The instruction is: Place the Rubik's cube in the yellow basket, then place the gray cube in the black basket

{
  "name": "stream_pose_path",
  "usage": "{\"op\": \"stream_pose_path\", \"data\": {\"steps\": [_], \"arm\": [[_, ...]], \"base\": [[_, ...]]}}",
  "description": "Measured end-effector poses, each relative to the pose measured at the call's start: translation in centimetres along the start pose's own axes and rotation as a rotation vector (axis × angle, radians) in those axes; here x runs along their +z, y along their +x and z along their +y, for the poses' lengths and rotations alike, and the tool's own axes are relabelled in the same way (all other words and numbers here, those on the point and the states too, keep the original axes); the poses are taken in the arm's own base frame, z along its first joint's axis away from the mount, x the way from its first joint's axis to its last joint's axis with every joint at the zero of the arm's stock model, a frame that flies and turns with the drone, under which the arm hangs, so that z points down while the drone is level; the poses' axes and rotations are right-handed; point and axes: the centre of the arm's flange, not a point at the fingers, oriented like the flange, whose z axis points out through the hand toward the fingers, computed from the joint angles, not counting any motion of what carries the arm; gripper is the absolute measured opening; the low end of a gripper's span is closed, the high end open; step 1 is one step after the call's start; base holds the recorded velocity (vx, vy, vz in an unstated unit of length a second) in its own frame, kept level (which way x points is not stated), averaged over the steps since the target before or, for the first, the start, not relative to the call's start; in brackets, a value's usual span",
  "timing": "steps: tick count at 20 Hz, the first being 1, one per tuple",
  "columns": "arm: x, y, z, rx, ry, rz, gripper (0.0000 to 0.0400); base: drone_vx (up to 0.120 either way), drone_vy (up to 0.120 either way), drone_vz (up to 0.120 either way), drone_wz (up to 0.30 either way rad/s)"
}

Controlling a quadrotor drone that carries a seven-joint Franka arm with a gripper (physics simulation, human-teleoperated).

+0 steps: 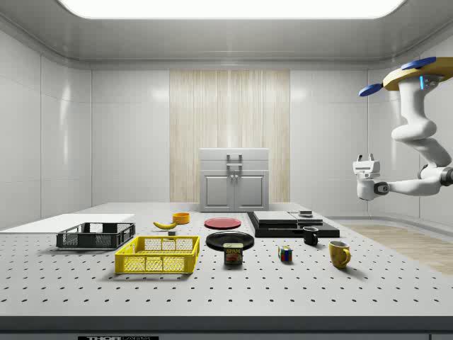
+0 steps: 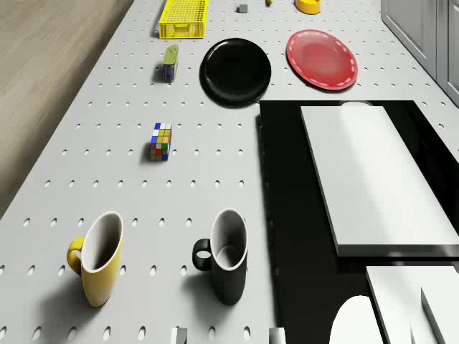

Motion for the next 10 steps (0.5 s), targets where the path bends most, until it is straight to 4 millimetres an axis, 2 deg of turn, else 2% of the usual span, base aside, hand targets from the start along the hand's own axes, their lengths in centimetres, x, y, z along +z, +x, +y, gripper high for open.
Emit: {"op": "stream_pose_path", "data": {"steps": [8,10], "arm": [[-5.6,-0.2,0.2,0.000,0.004,0.004,0.0400],[-6.6,-0.1,0.1,0.000,0.006,0.006,0.0400]], "base": [[0.000,0.000,0.000,0.000],[0.000,0.100,0.000,0.000]]}}
